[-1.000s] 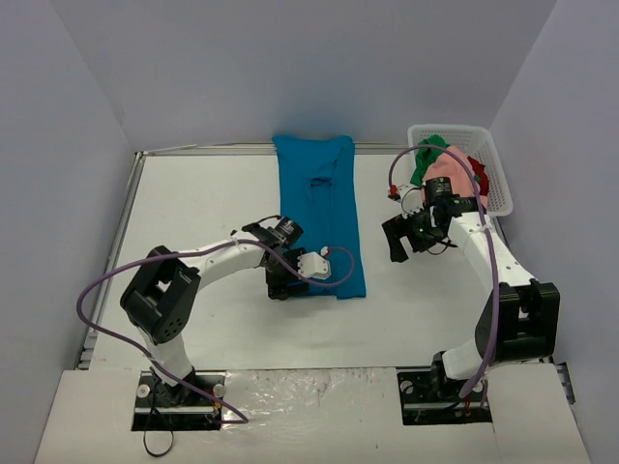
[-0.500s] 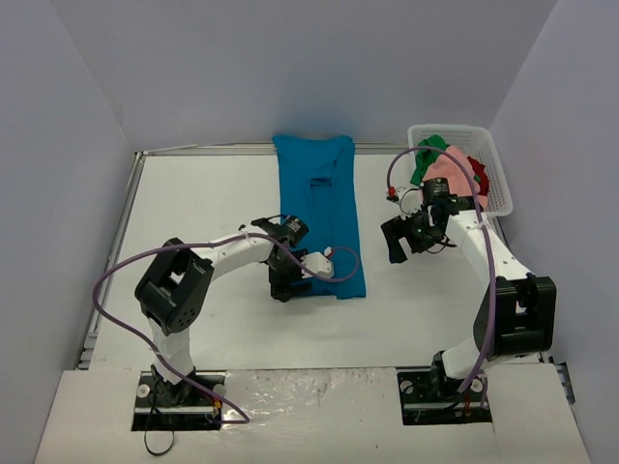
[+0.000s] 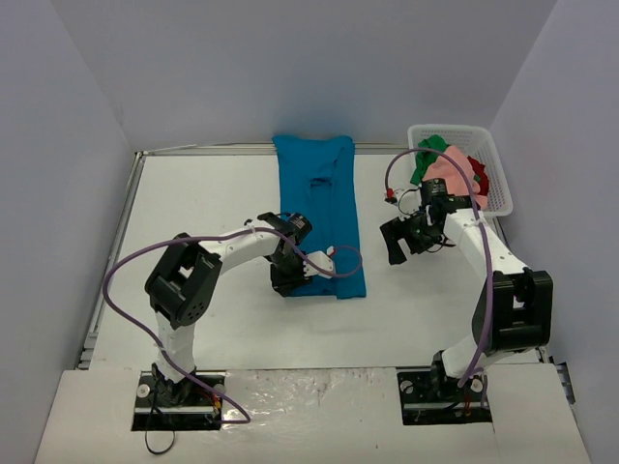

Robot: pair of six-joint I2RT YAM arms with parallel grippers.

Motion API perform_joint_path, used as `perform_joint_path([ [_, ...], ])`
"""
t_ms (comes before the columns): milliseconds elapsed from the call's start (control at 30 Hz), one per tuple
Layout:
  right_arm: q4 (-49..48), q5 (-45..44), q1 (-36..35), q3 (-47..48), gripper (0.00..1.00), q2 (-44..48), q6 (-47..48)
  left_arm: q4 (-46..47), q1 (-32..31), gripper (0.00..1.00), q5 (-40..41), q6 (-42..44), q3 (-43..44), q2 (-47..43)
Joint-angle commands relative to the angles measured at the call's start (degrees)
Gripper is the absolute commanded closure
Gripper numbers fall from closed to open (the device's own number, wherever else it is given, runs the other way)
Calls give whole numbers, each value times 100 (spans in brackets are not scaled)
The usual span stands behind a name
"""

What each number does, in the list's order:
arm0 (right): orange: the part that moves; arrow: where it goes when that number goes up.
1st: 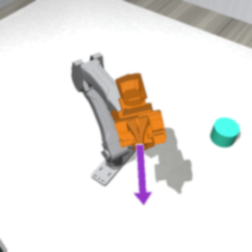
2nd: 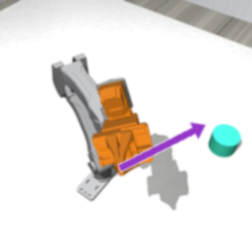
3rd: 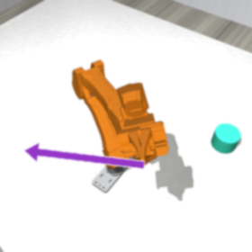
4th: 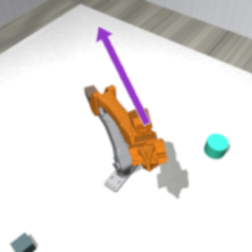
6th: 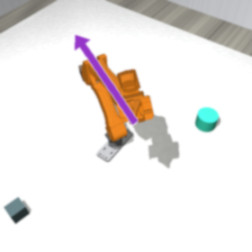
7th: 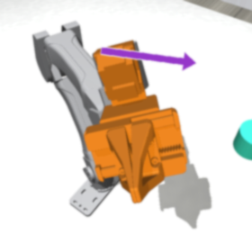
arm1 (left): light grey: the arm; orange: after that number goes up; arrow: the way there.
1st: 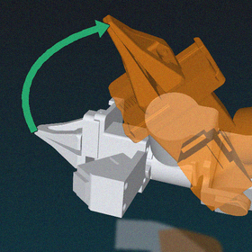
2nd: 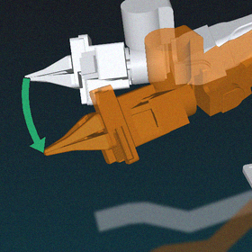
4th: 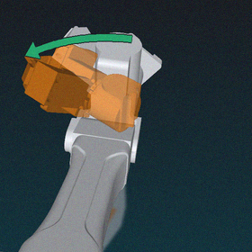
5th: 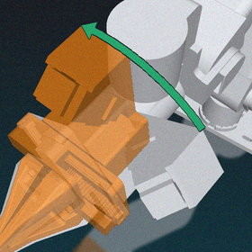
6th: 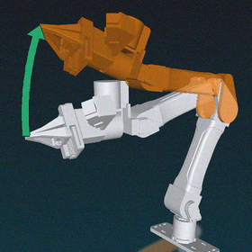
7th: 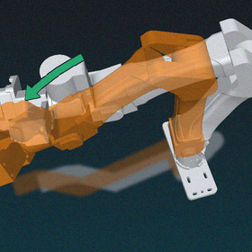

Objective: Fold and stack the t-shirts
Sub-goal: Grab the bottom of the folded rectangular tshirt with both arms

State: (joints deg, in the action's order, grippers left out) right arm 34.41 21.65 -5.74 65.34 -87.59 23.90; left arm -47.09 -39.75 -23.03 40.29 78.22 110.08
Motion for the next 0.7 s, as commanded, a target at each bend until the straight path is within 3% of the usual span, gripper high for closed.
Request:
perform_joint_path([
  [0, 118, 112, -59, 119, 16, -30, 45, -283, -7, 73, -97, 67, 150, -31],
  [167, 145, 50, -77, 137, 17, 31, 44, -91, 11, 94, -97, -39, -16, -180],
  [433, 302, 85, -85, 154, 21, 154, 158, 191, 63, 98, -53, -267, -298, -461],
  [667, 557, 726, -226, 49, 22, 707, 580, 630, 195, 98, -79, -934, -561, -803],
])
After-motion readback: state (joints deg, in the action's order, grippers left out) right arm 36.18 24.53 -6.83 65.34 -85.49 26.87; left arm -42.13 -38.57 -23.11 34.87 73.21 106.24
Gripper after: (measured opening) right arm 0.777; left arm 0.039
